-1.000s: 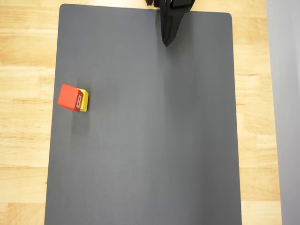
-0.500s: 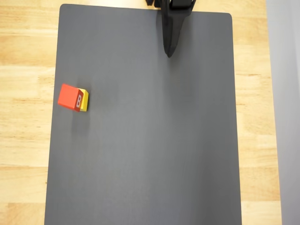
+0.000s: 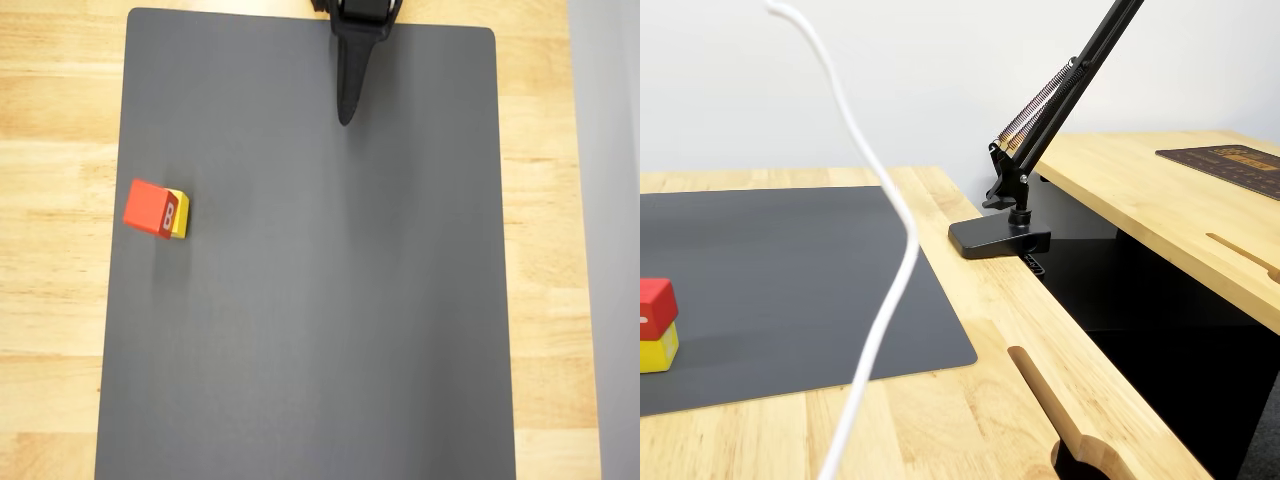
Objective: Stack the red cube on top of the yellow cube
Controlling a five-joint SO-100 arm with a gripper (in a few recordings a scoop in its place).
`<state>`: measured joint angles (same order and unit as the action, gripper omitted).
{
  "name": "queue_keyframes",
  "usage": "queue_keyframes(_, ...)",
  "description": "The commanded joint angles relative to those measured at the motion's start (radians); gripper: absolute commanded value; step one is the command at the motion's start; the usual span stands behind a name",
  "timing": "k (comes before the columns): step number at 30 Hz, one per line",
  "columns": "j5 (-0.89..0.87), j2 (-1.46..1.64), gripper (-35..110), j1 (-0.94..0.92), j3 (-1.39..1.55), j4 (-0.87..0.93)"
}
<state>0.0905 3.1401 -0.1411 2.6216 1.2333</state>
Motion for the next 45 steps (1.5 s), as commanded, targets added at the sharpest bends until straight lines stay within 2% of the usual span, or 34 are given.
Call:
queue_keyframes(1,-0.02,0.003,0,-0.041,0.008,0.003)
queue_keyframes(12,-0.06,0.003,0,-0.074,0.009,-0.005)
queue_keyframes(16,-0.081,0.003,0,-0.086,0.051,-0.132)
queue_keyframes(25,0.025,0.003,0,0.002,0.052,-0.132)
queue_keyframes(45,-0.008,0.003,0,-0.025,0.052,-0.132)
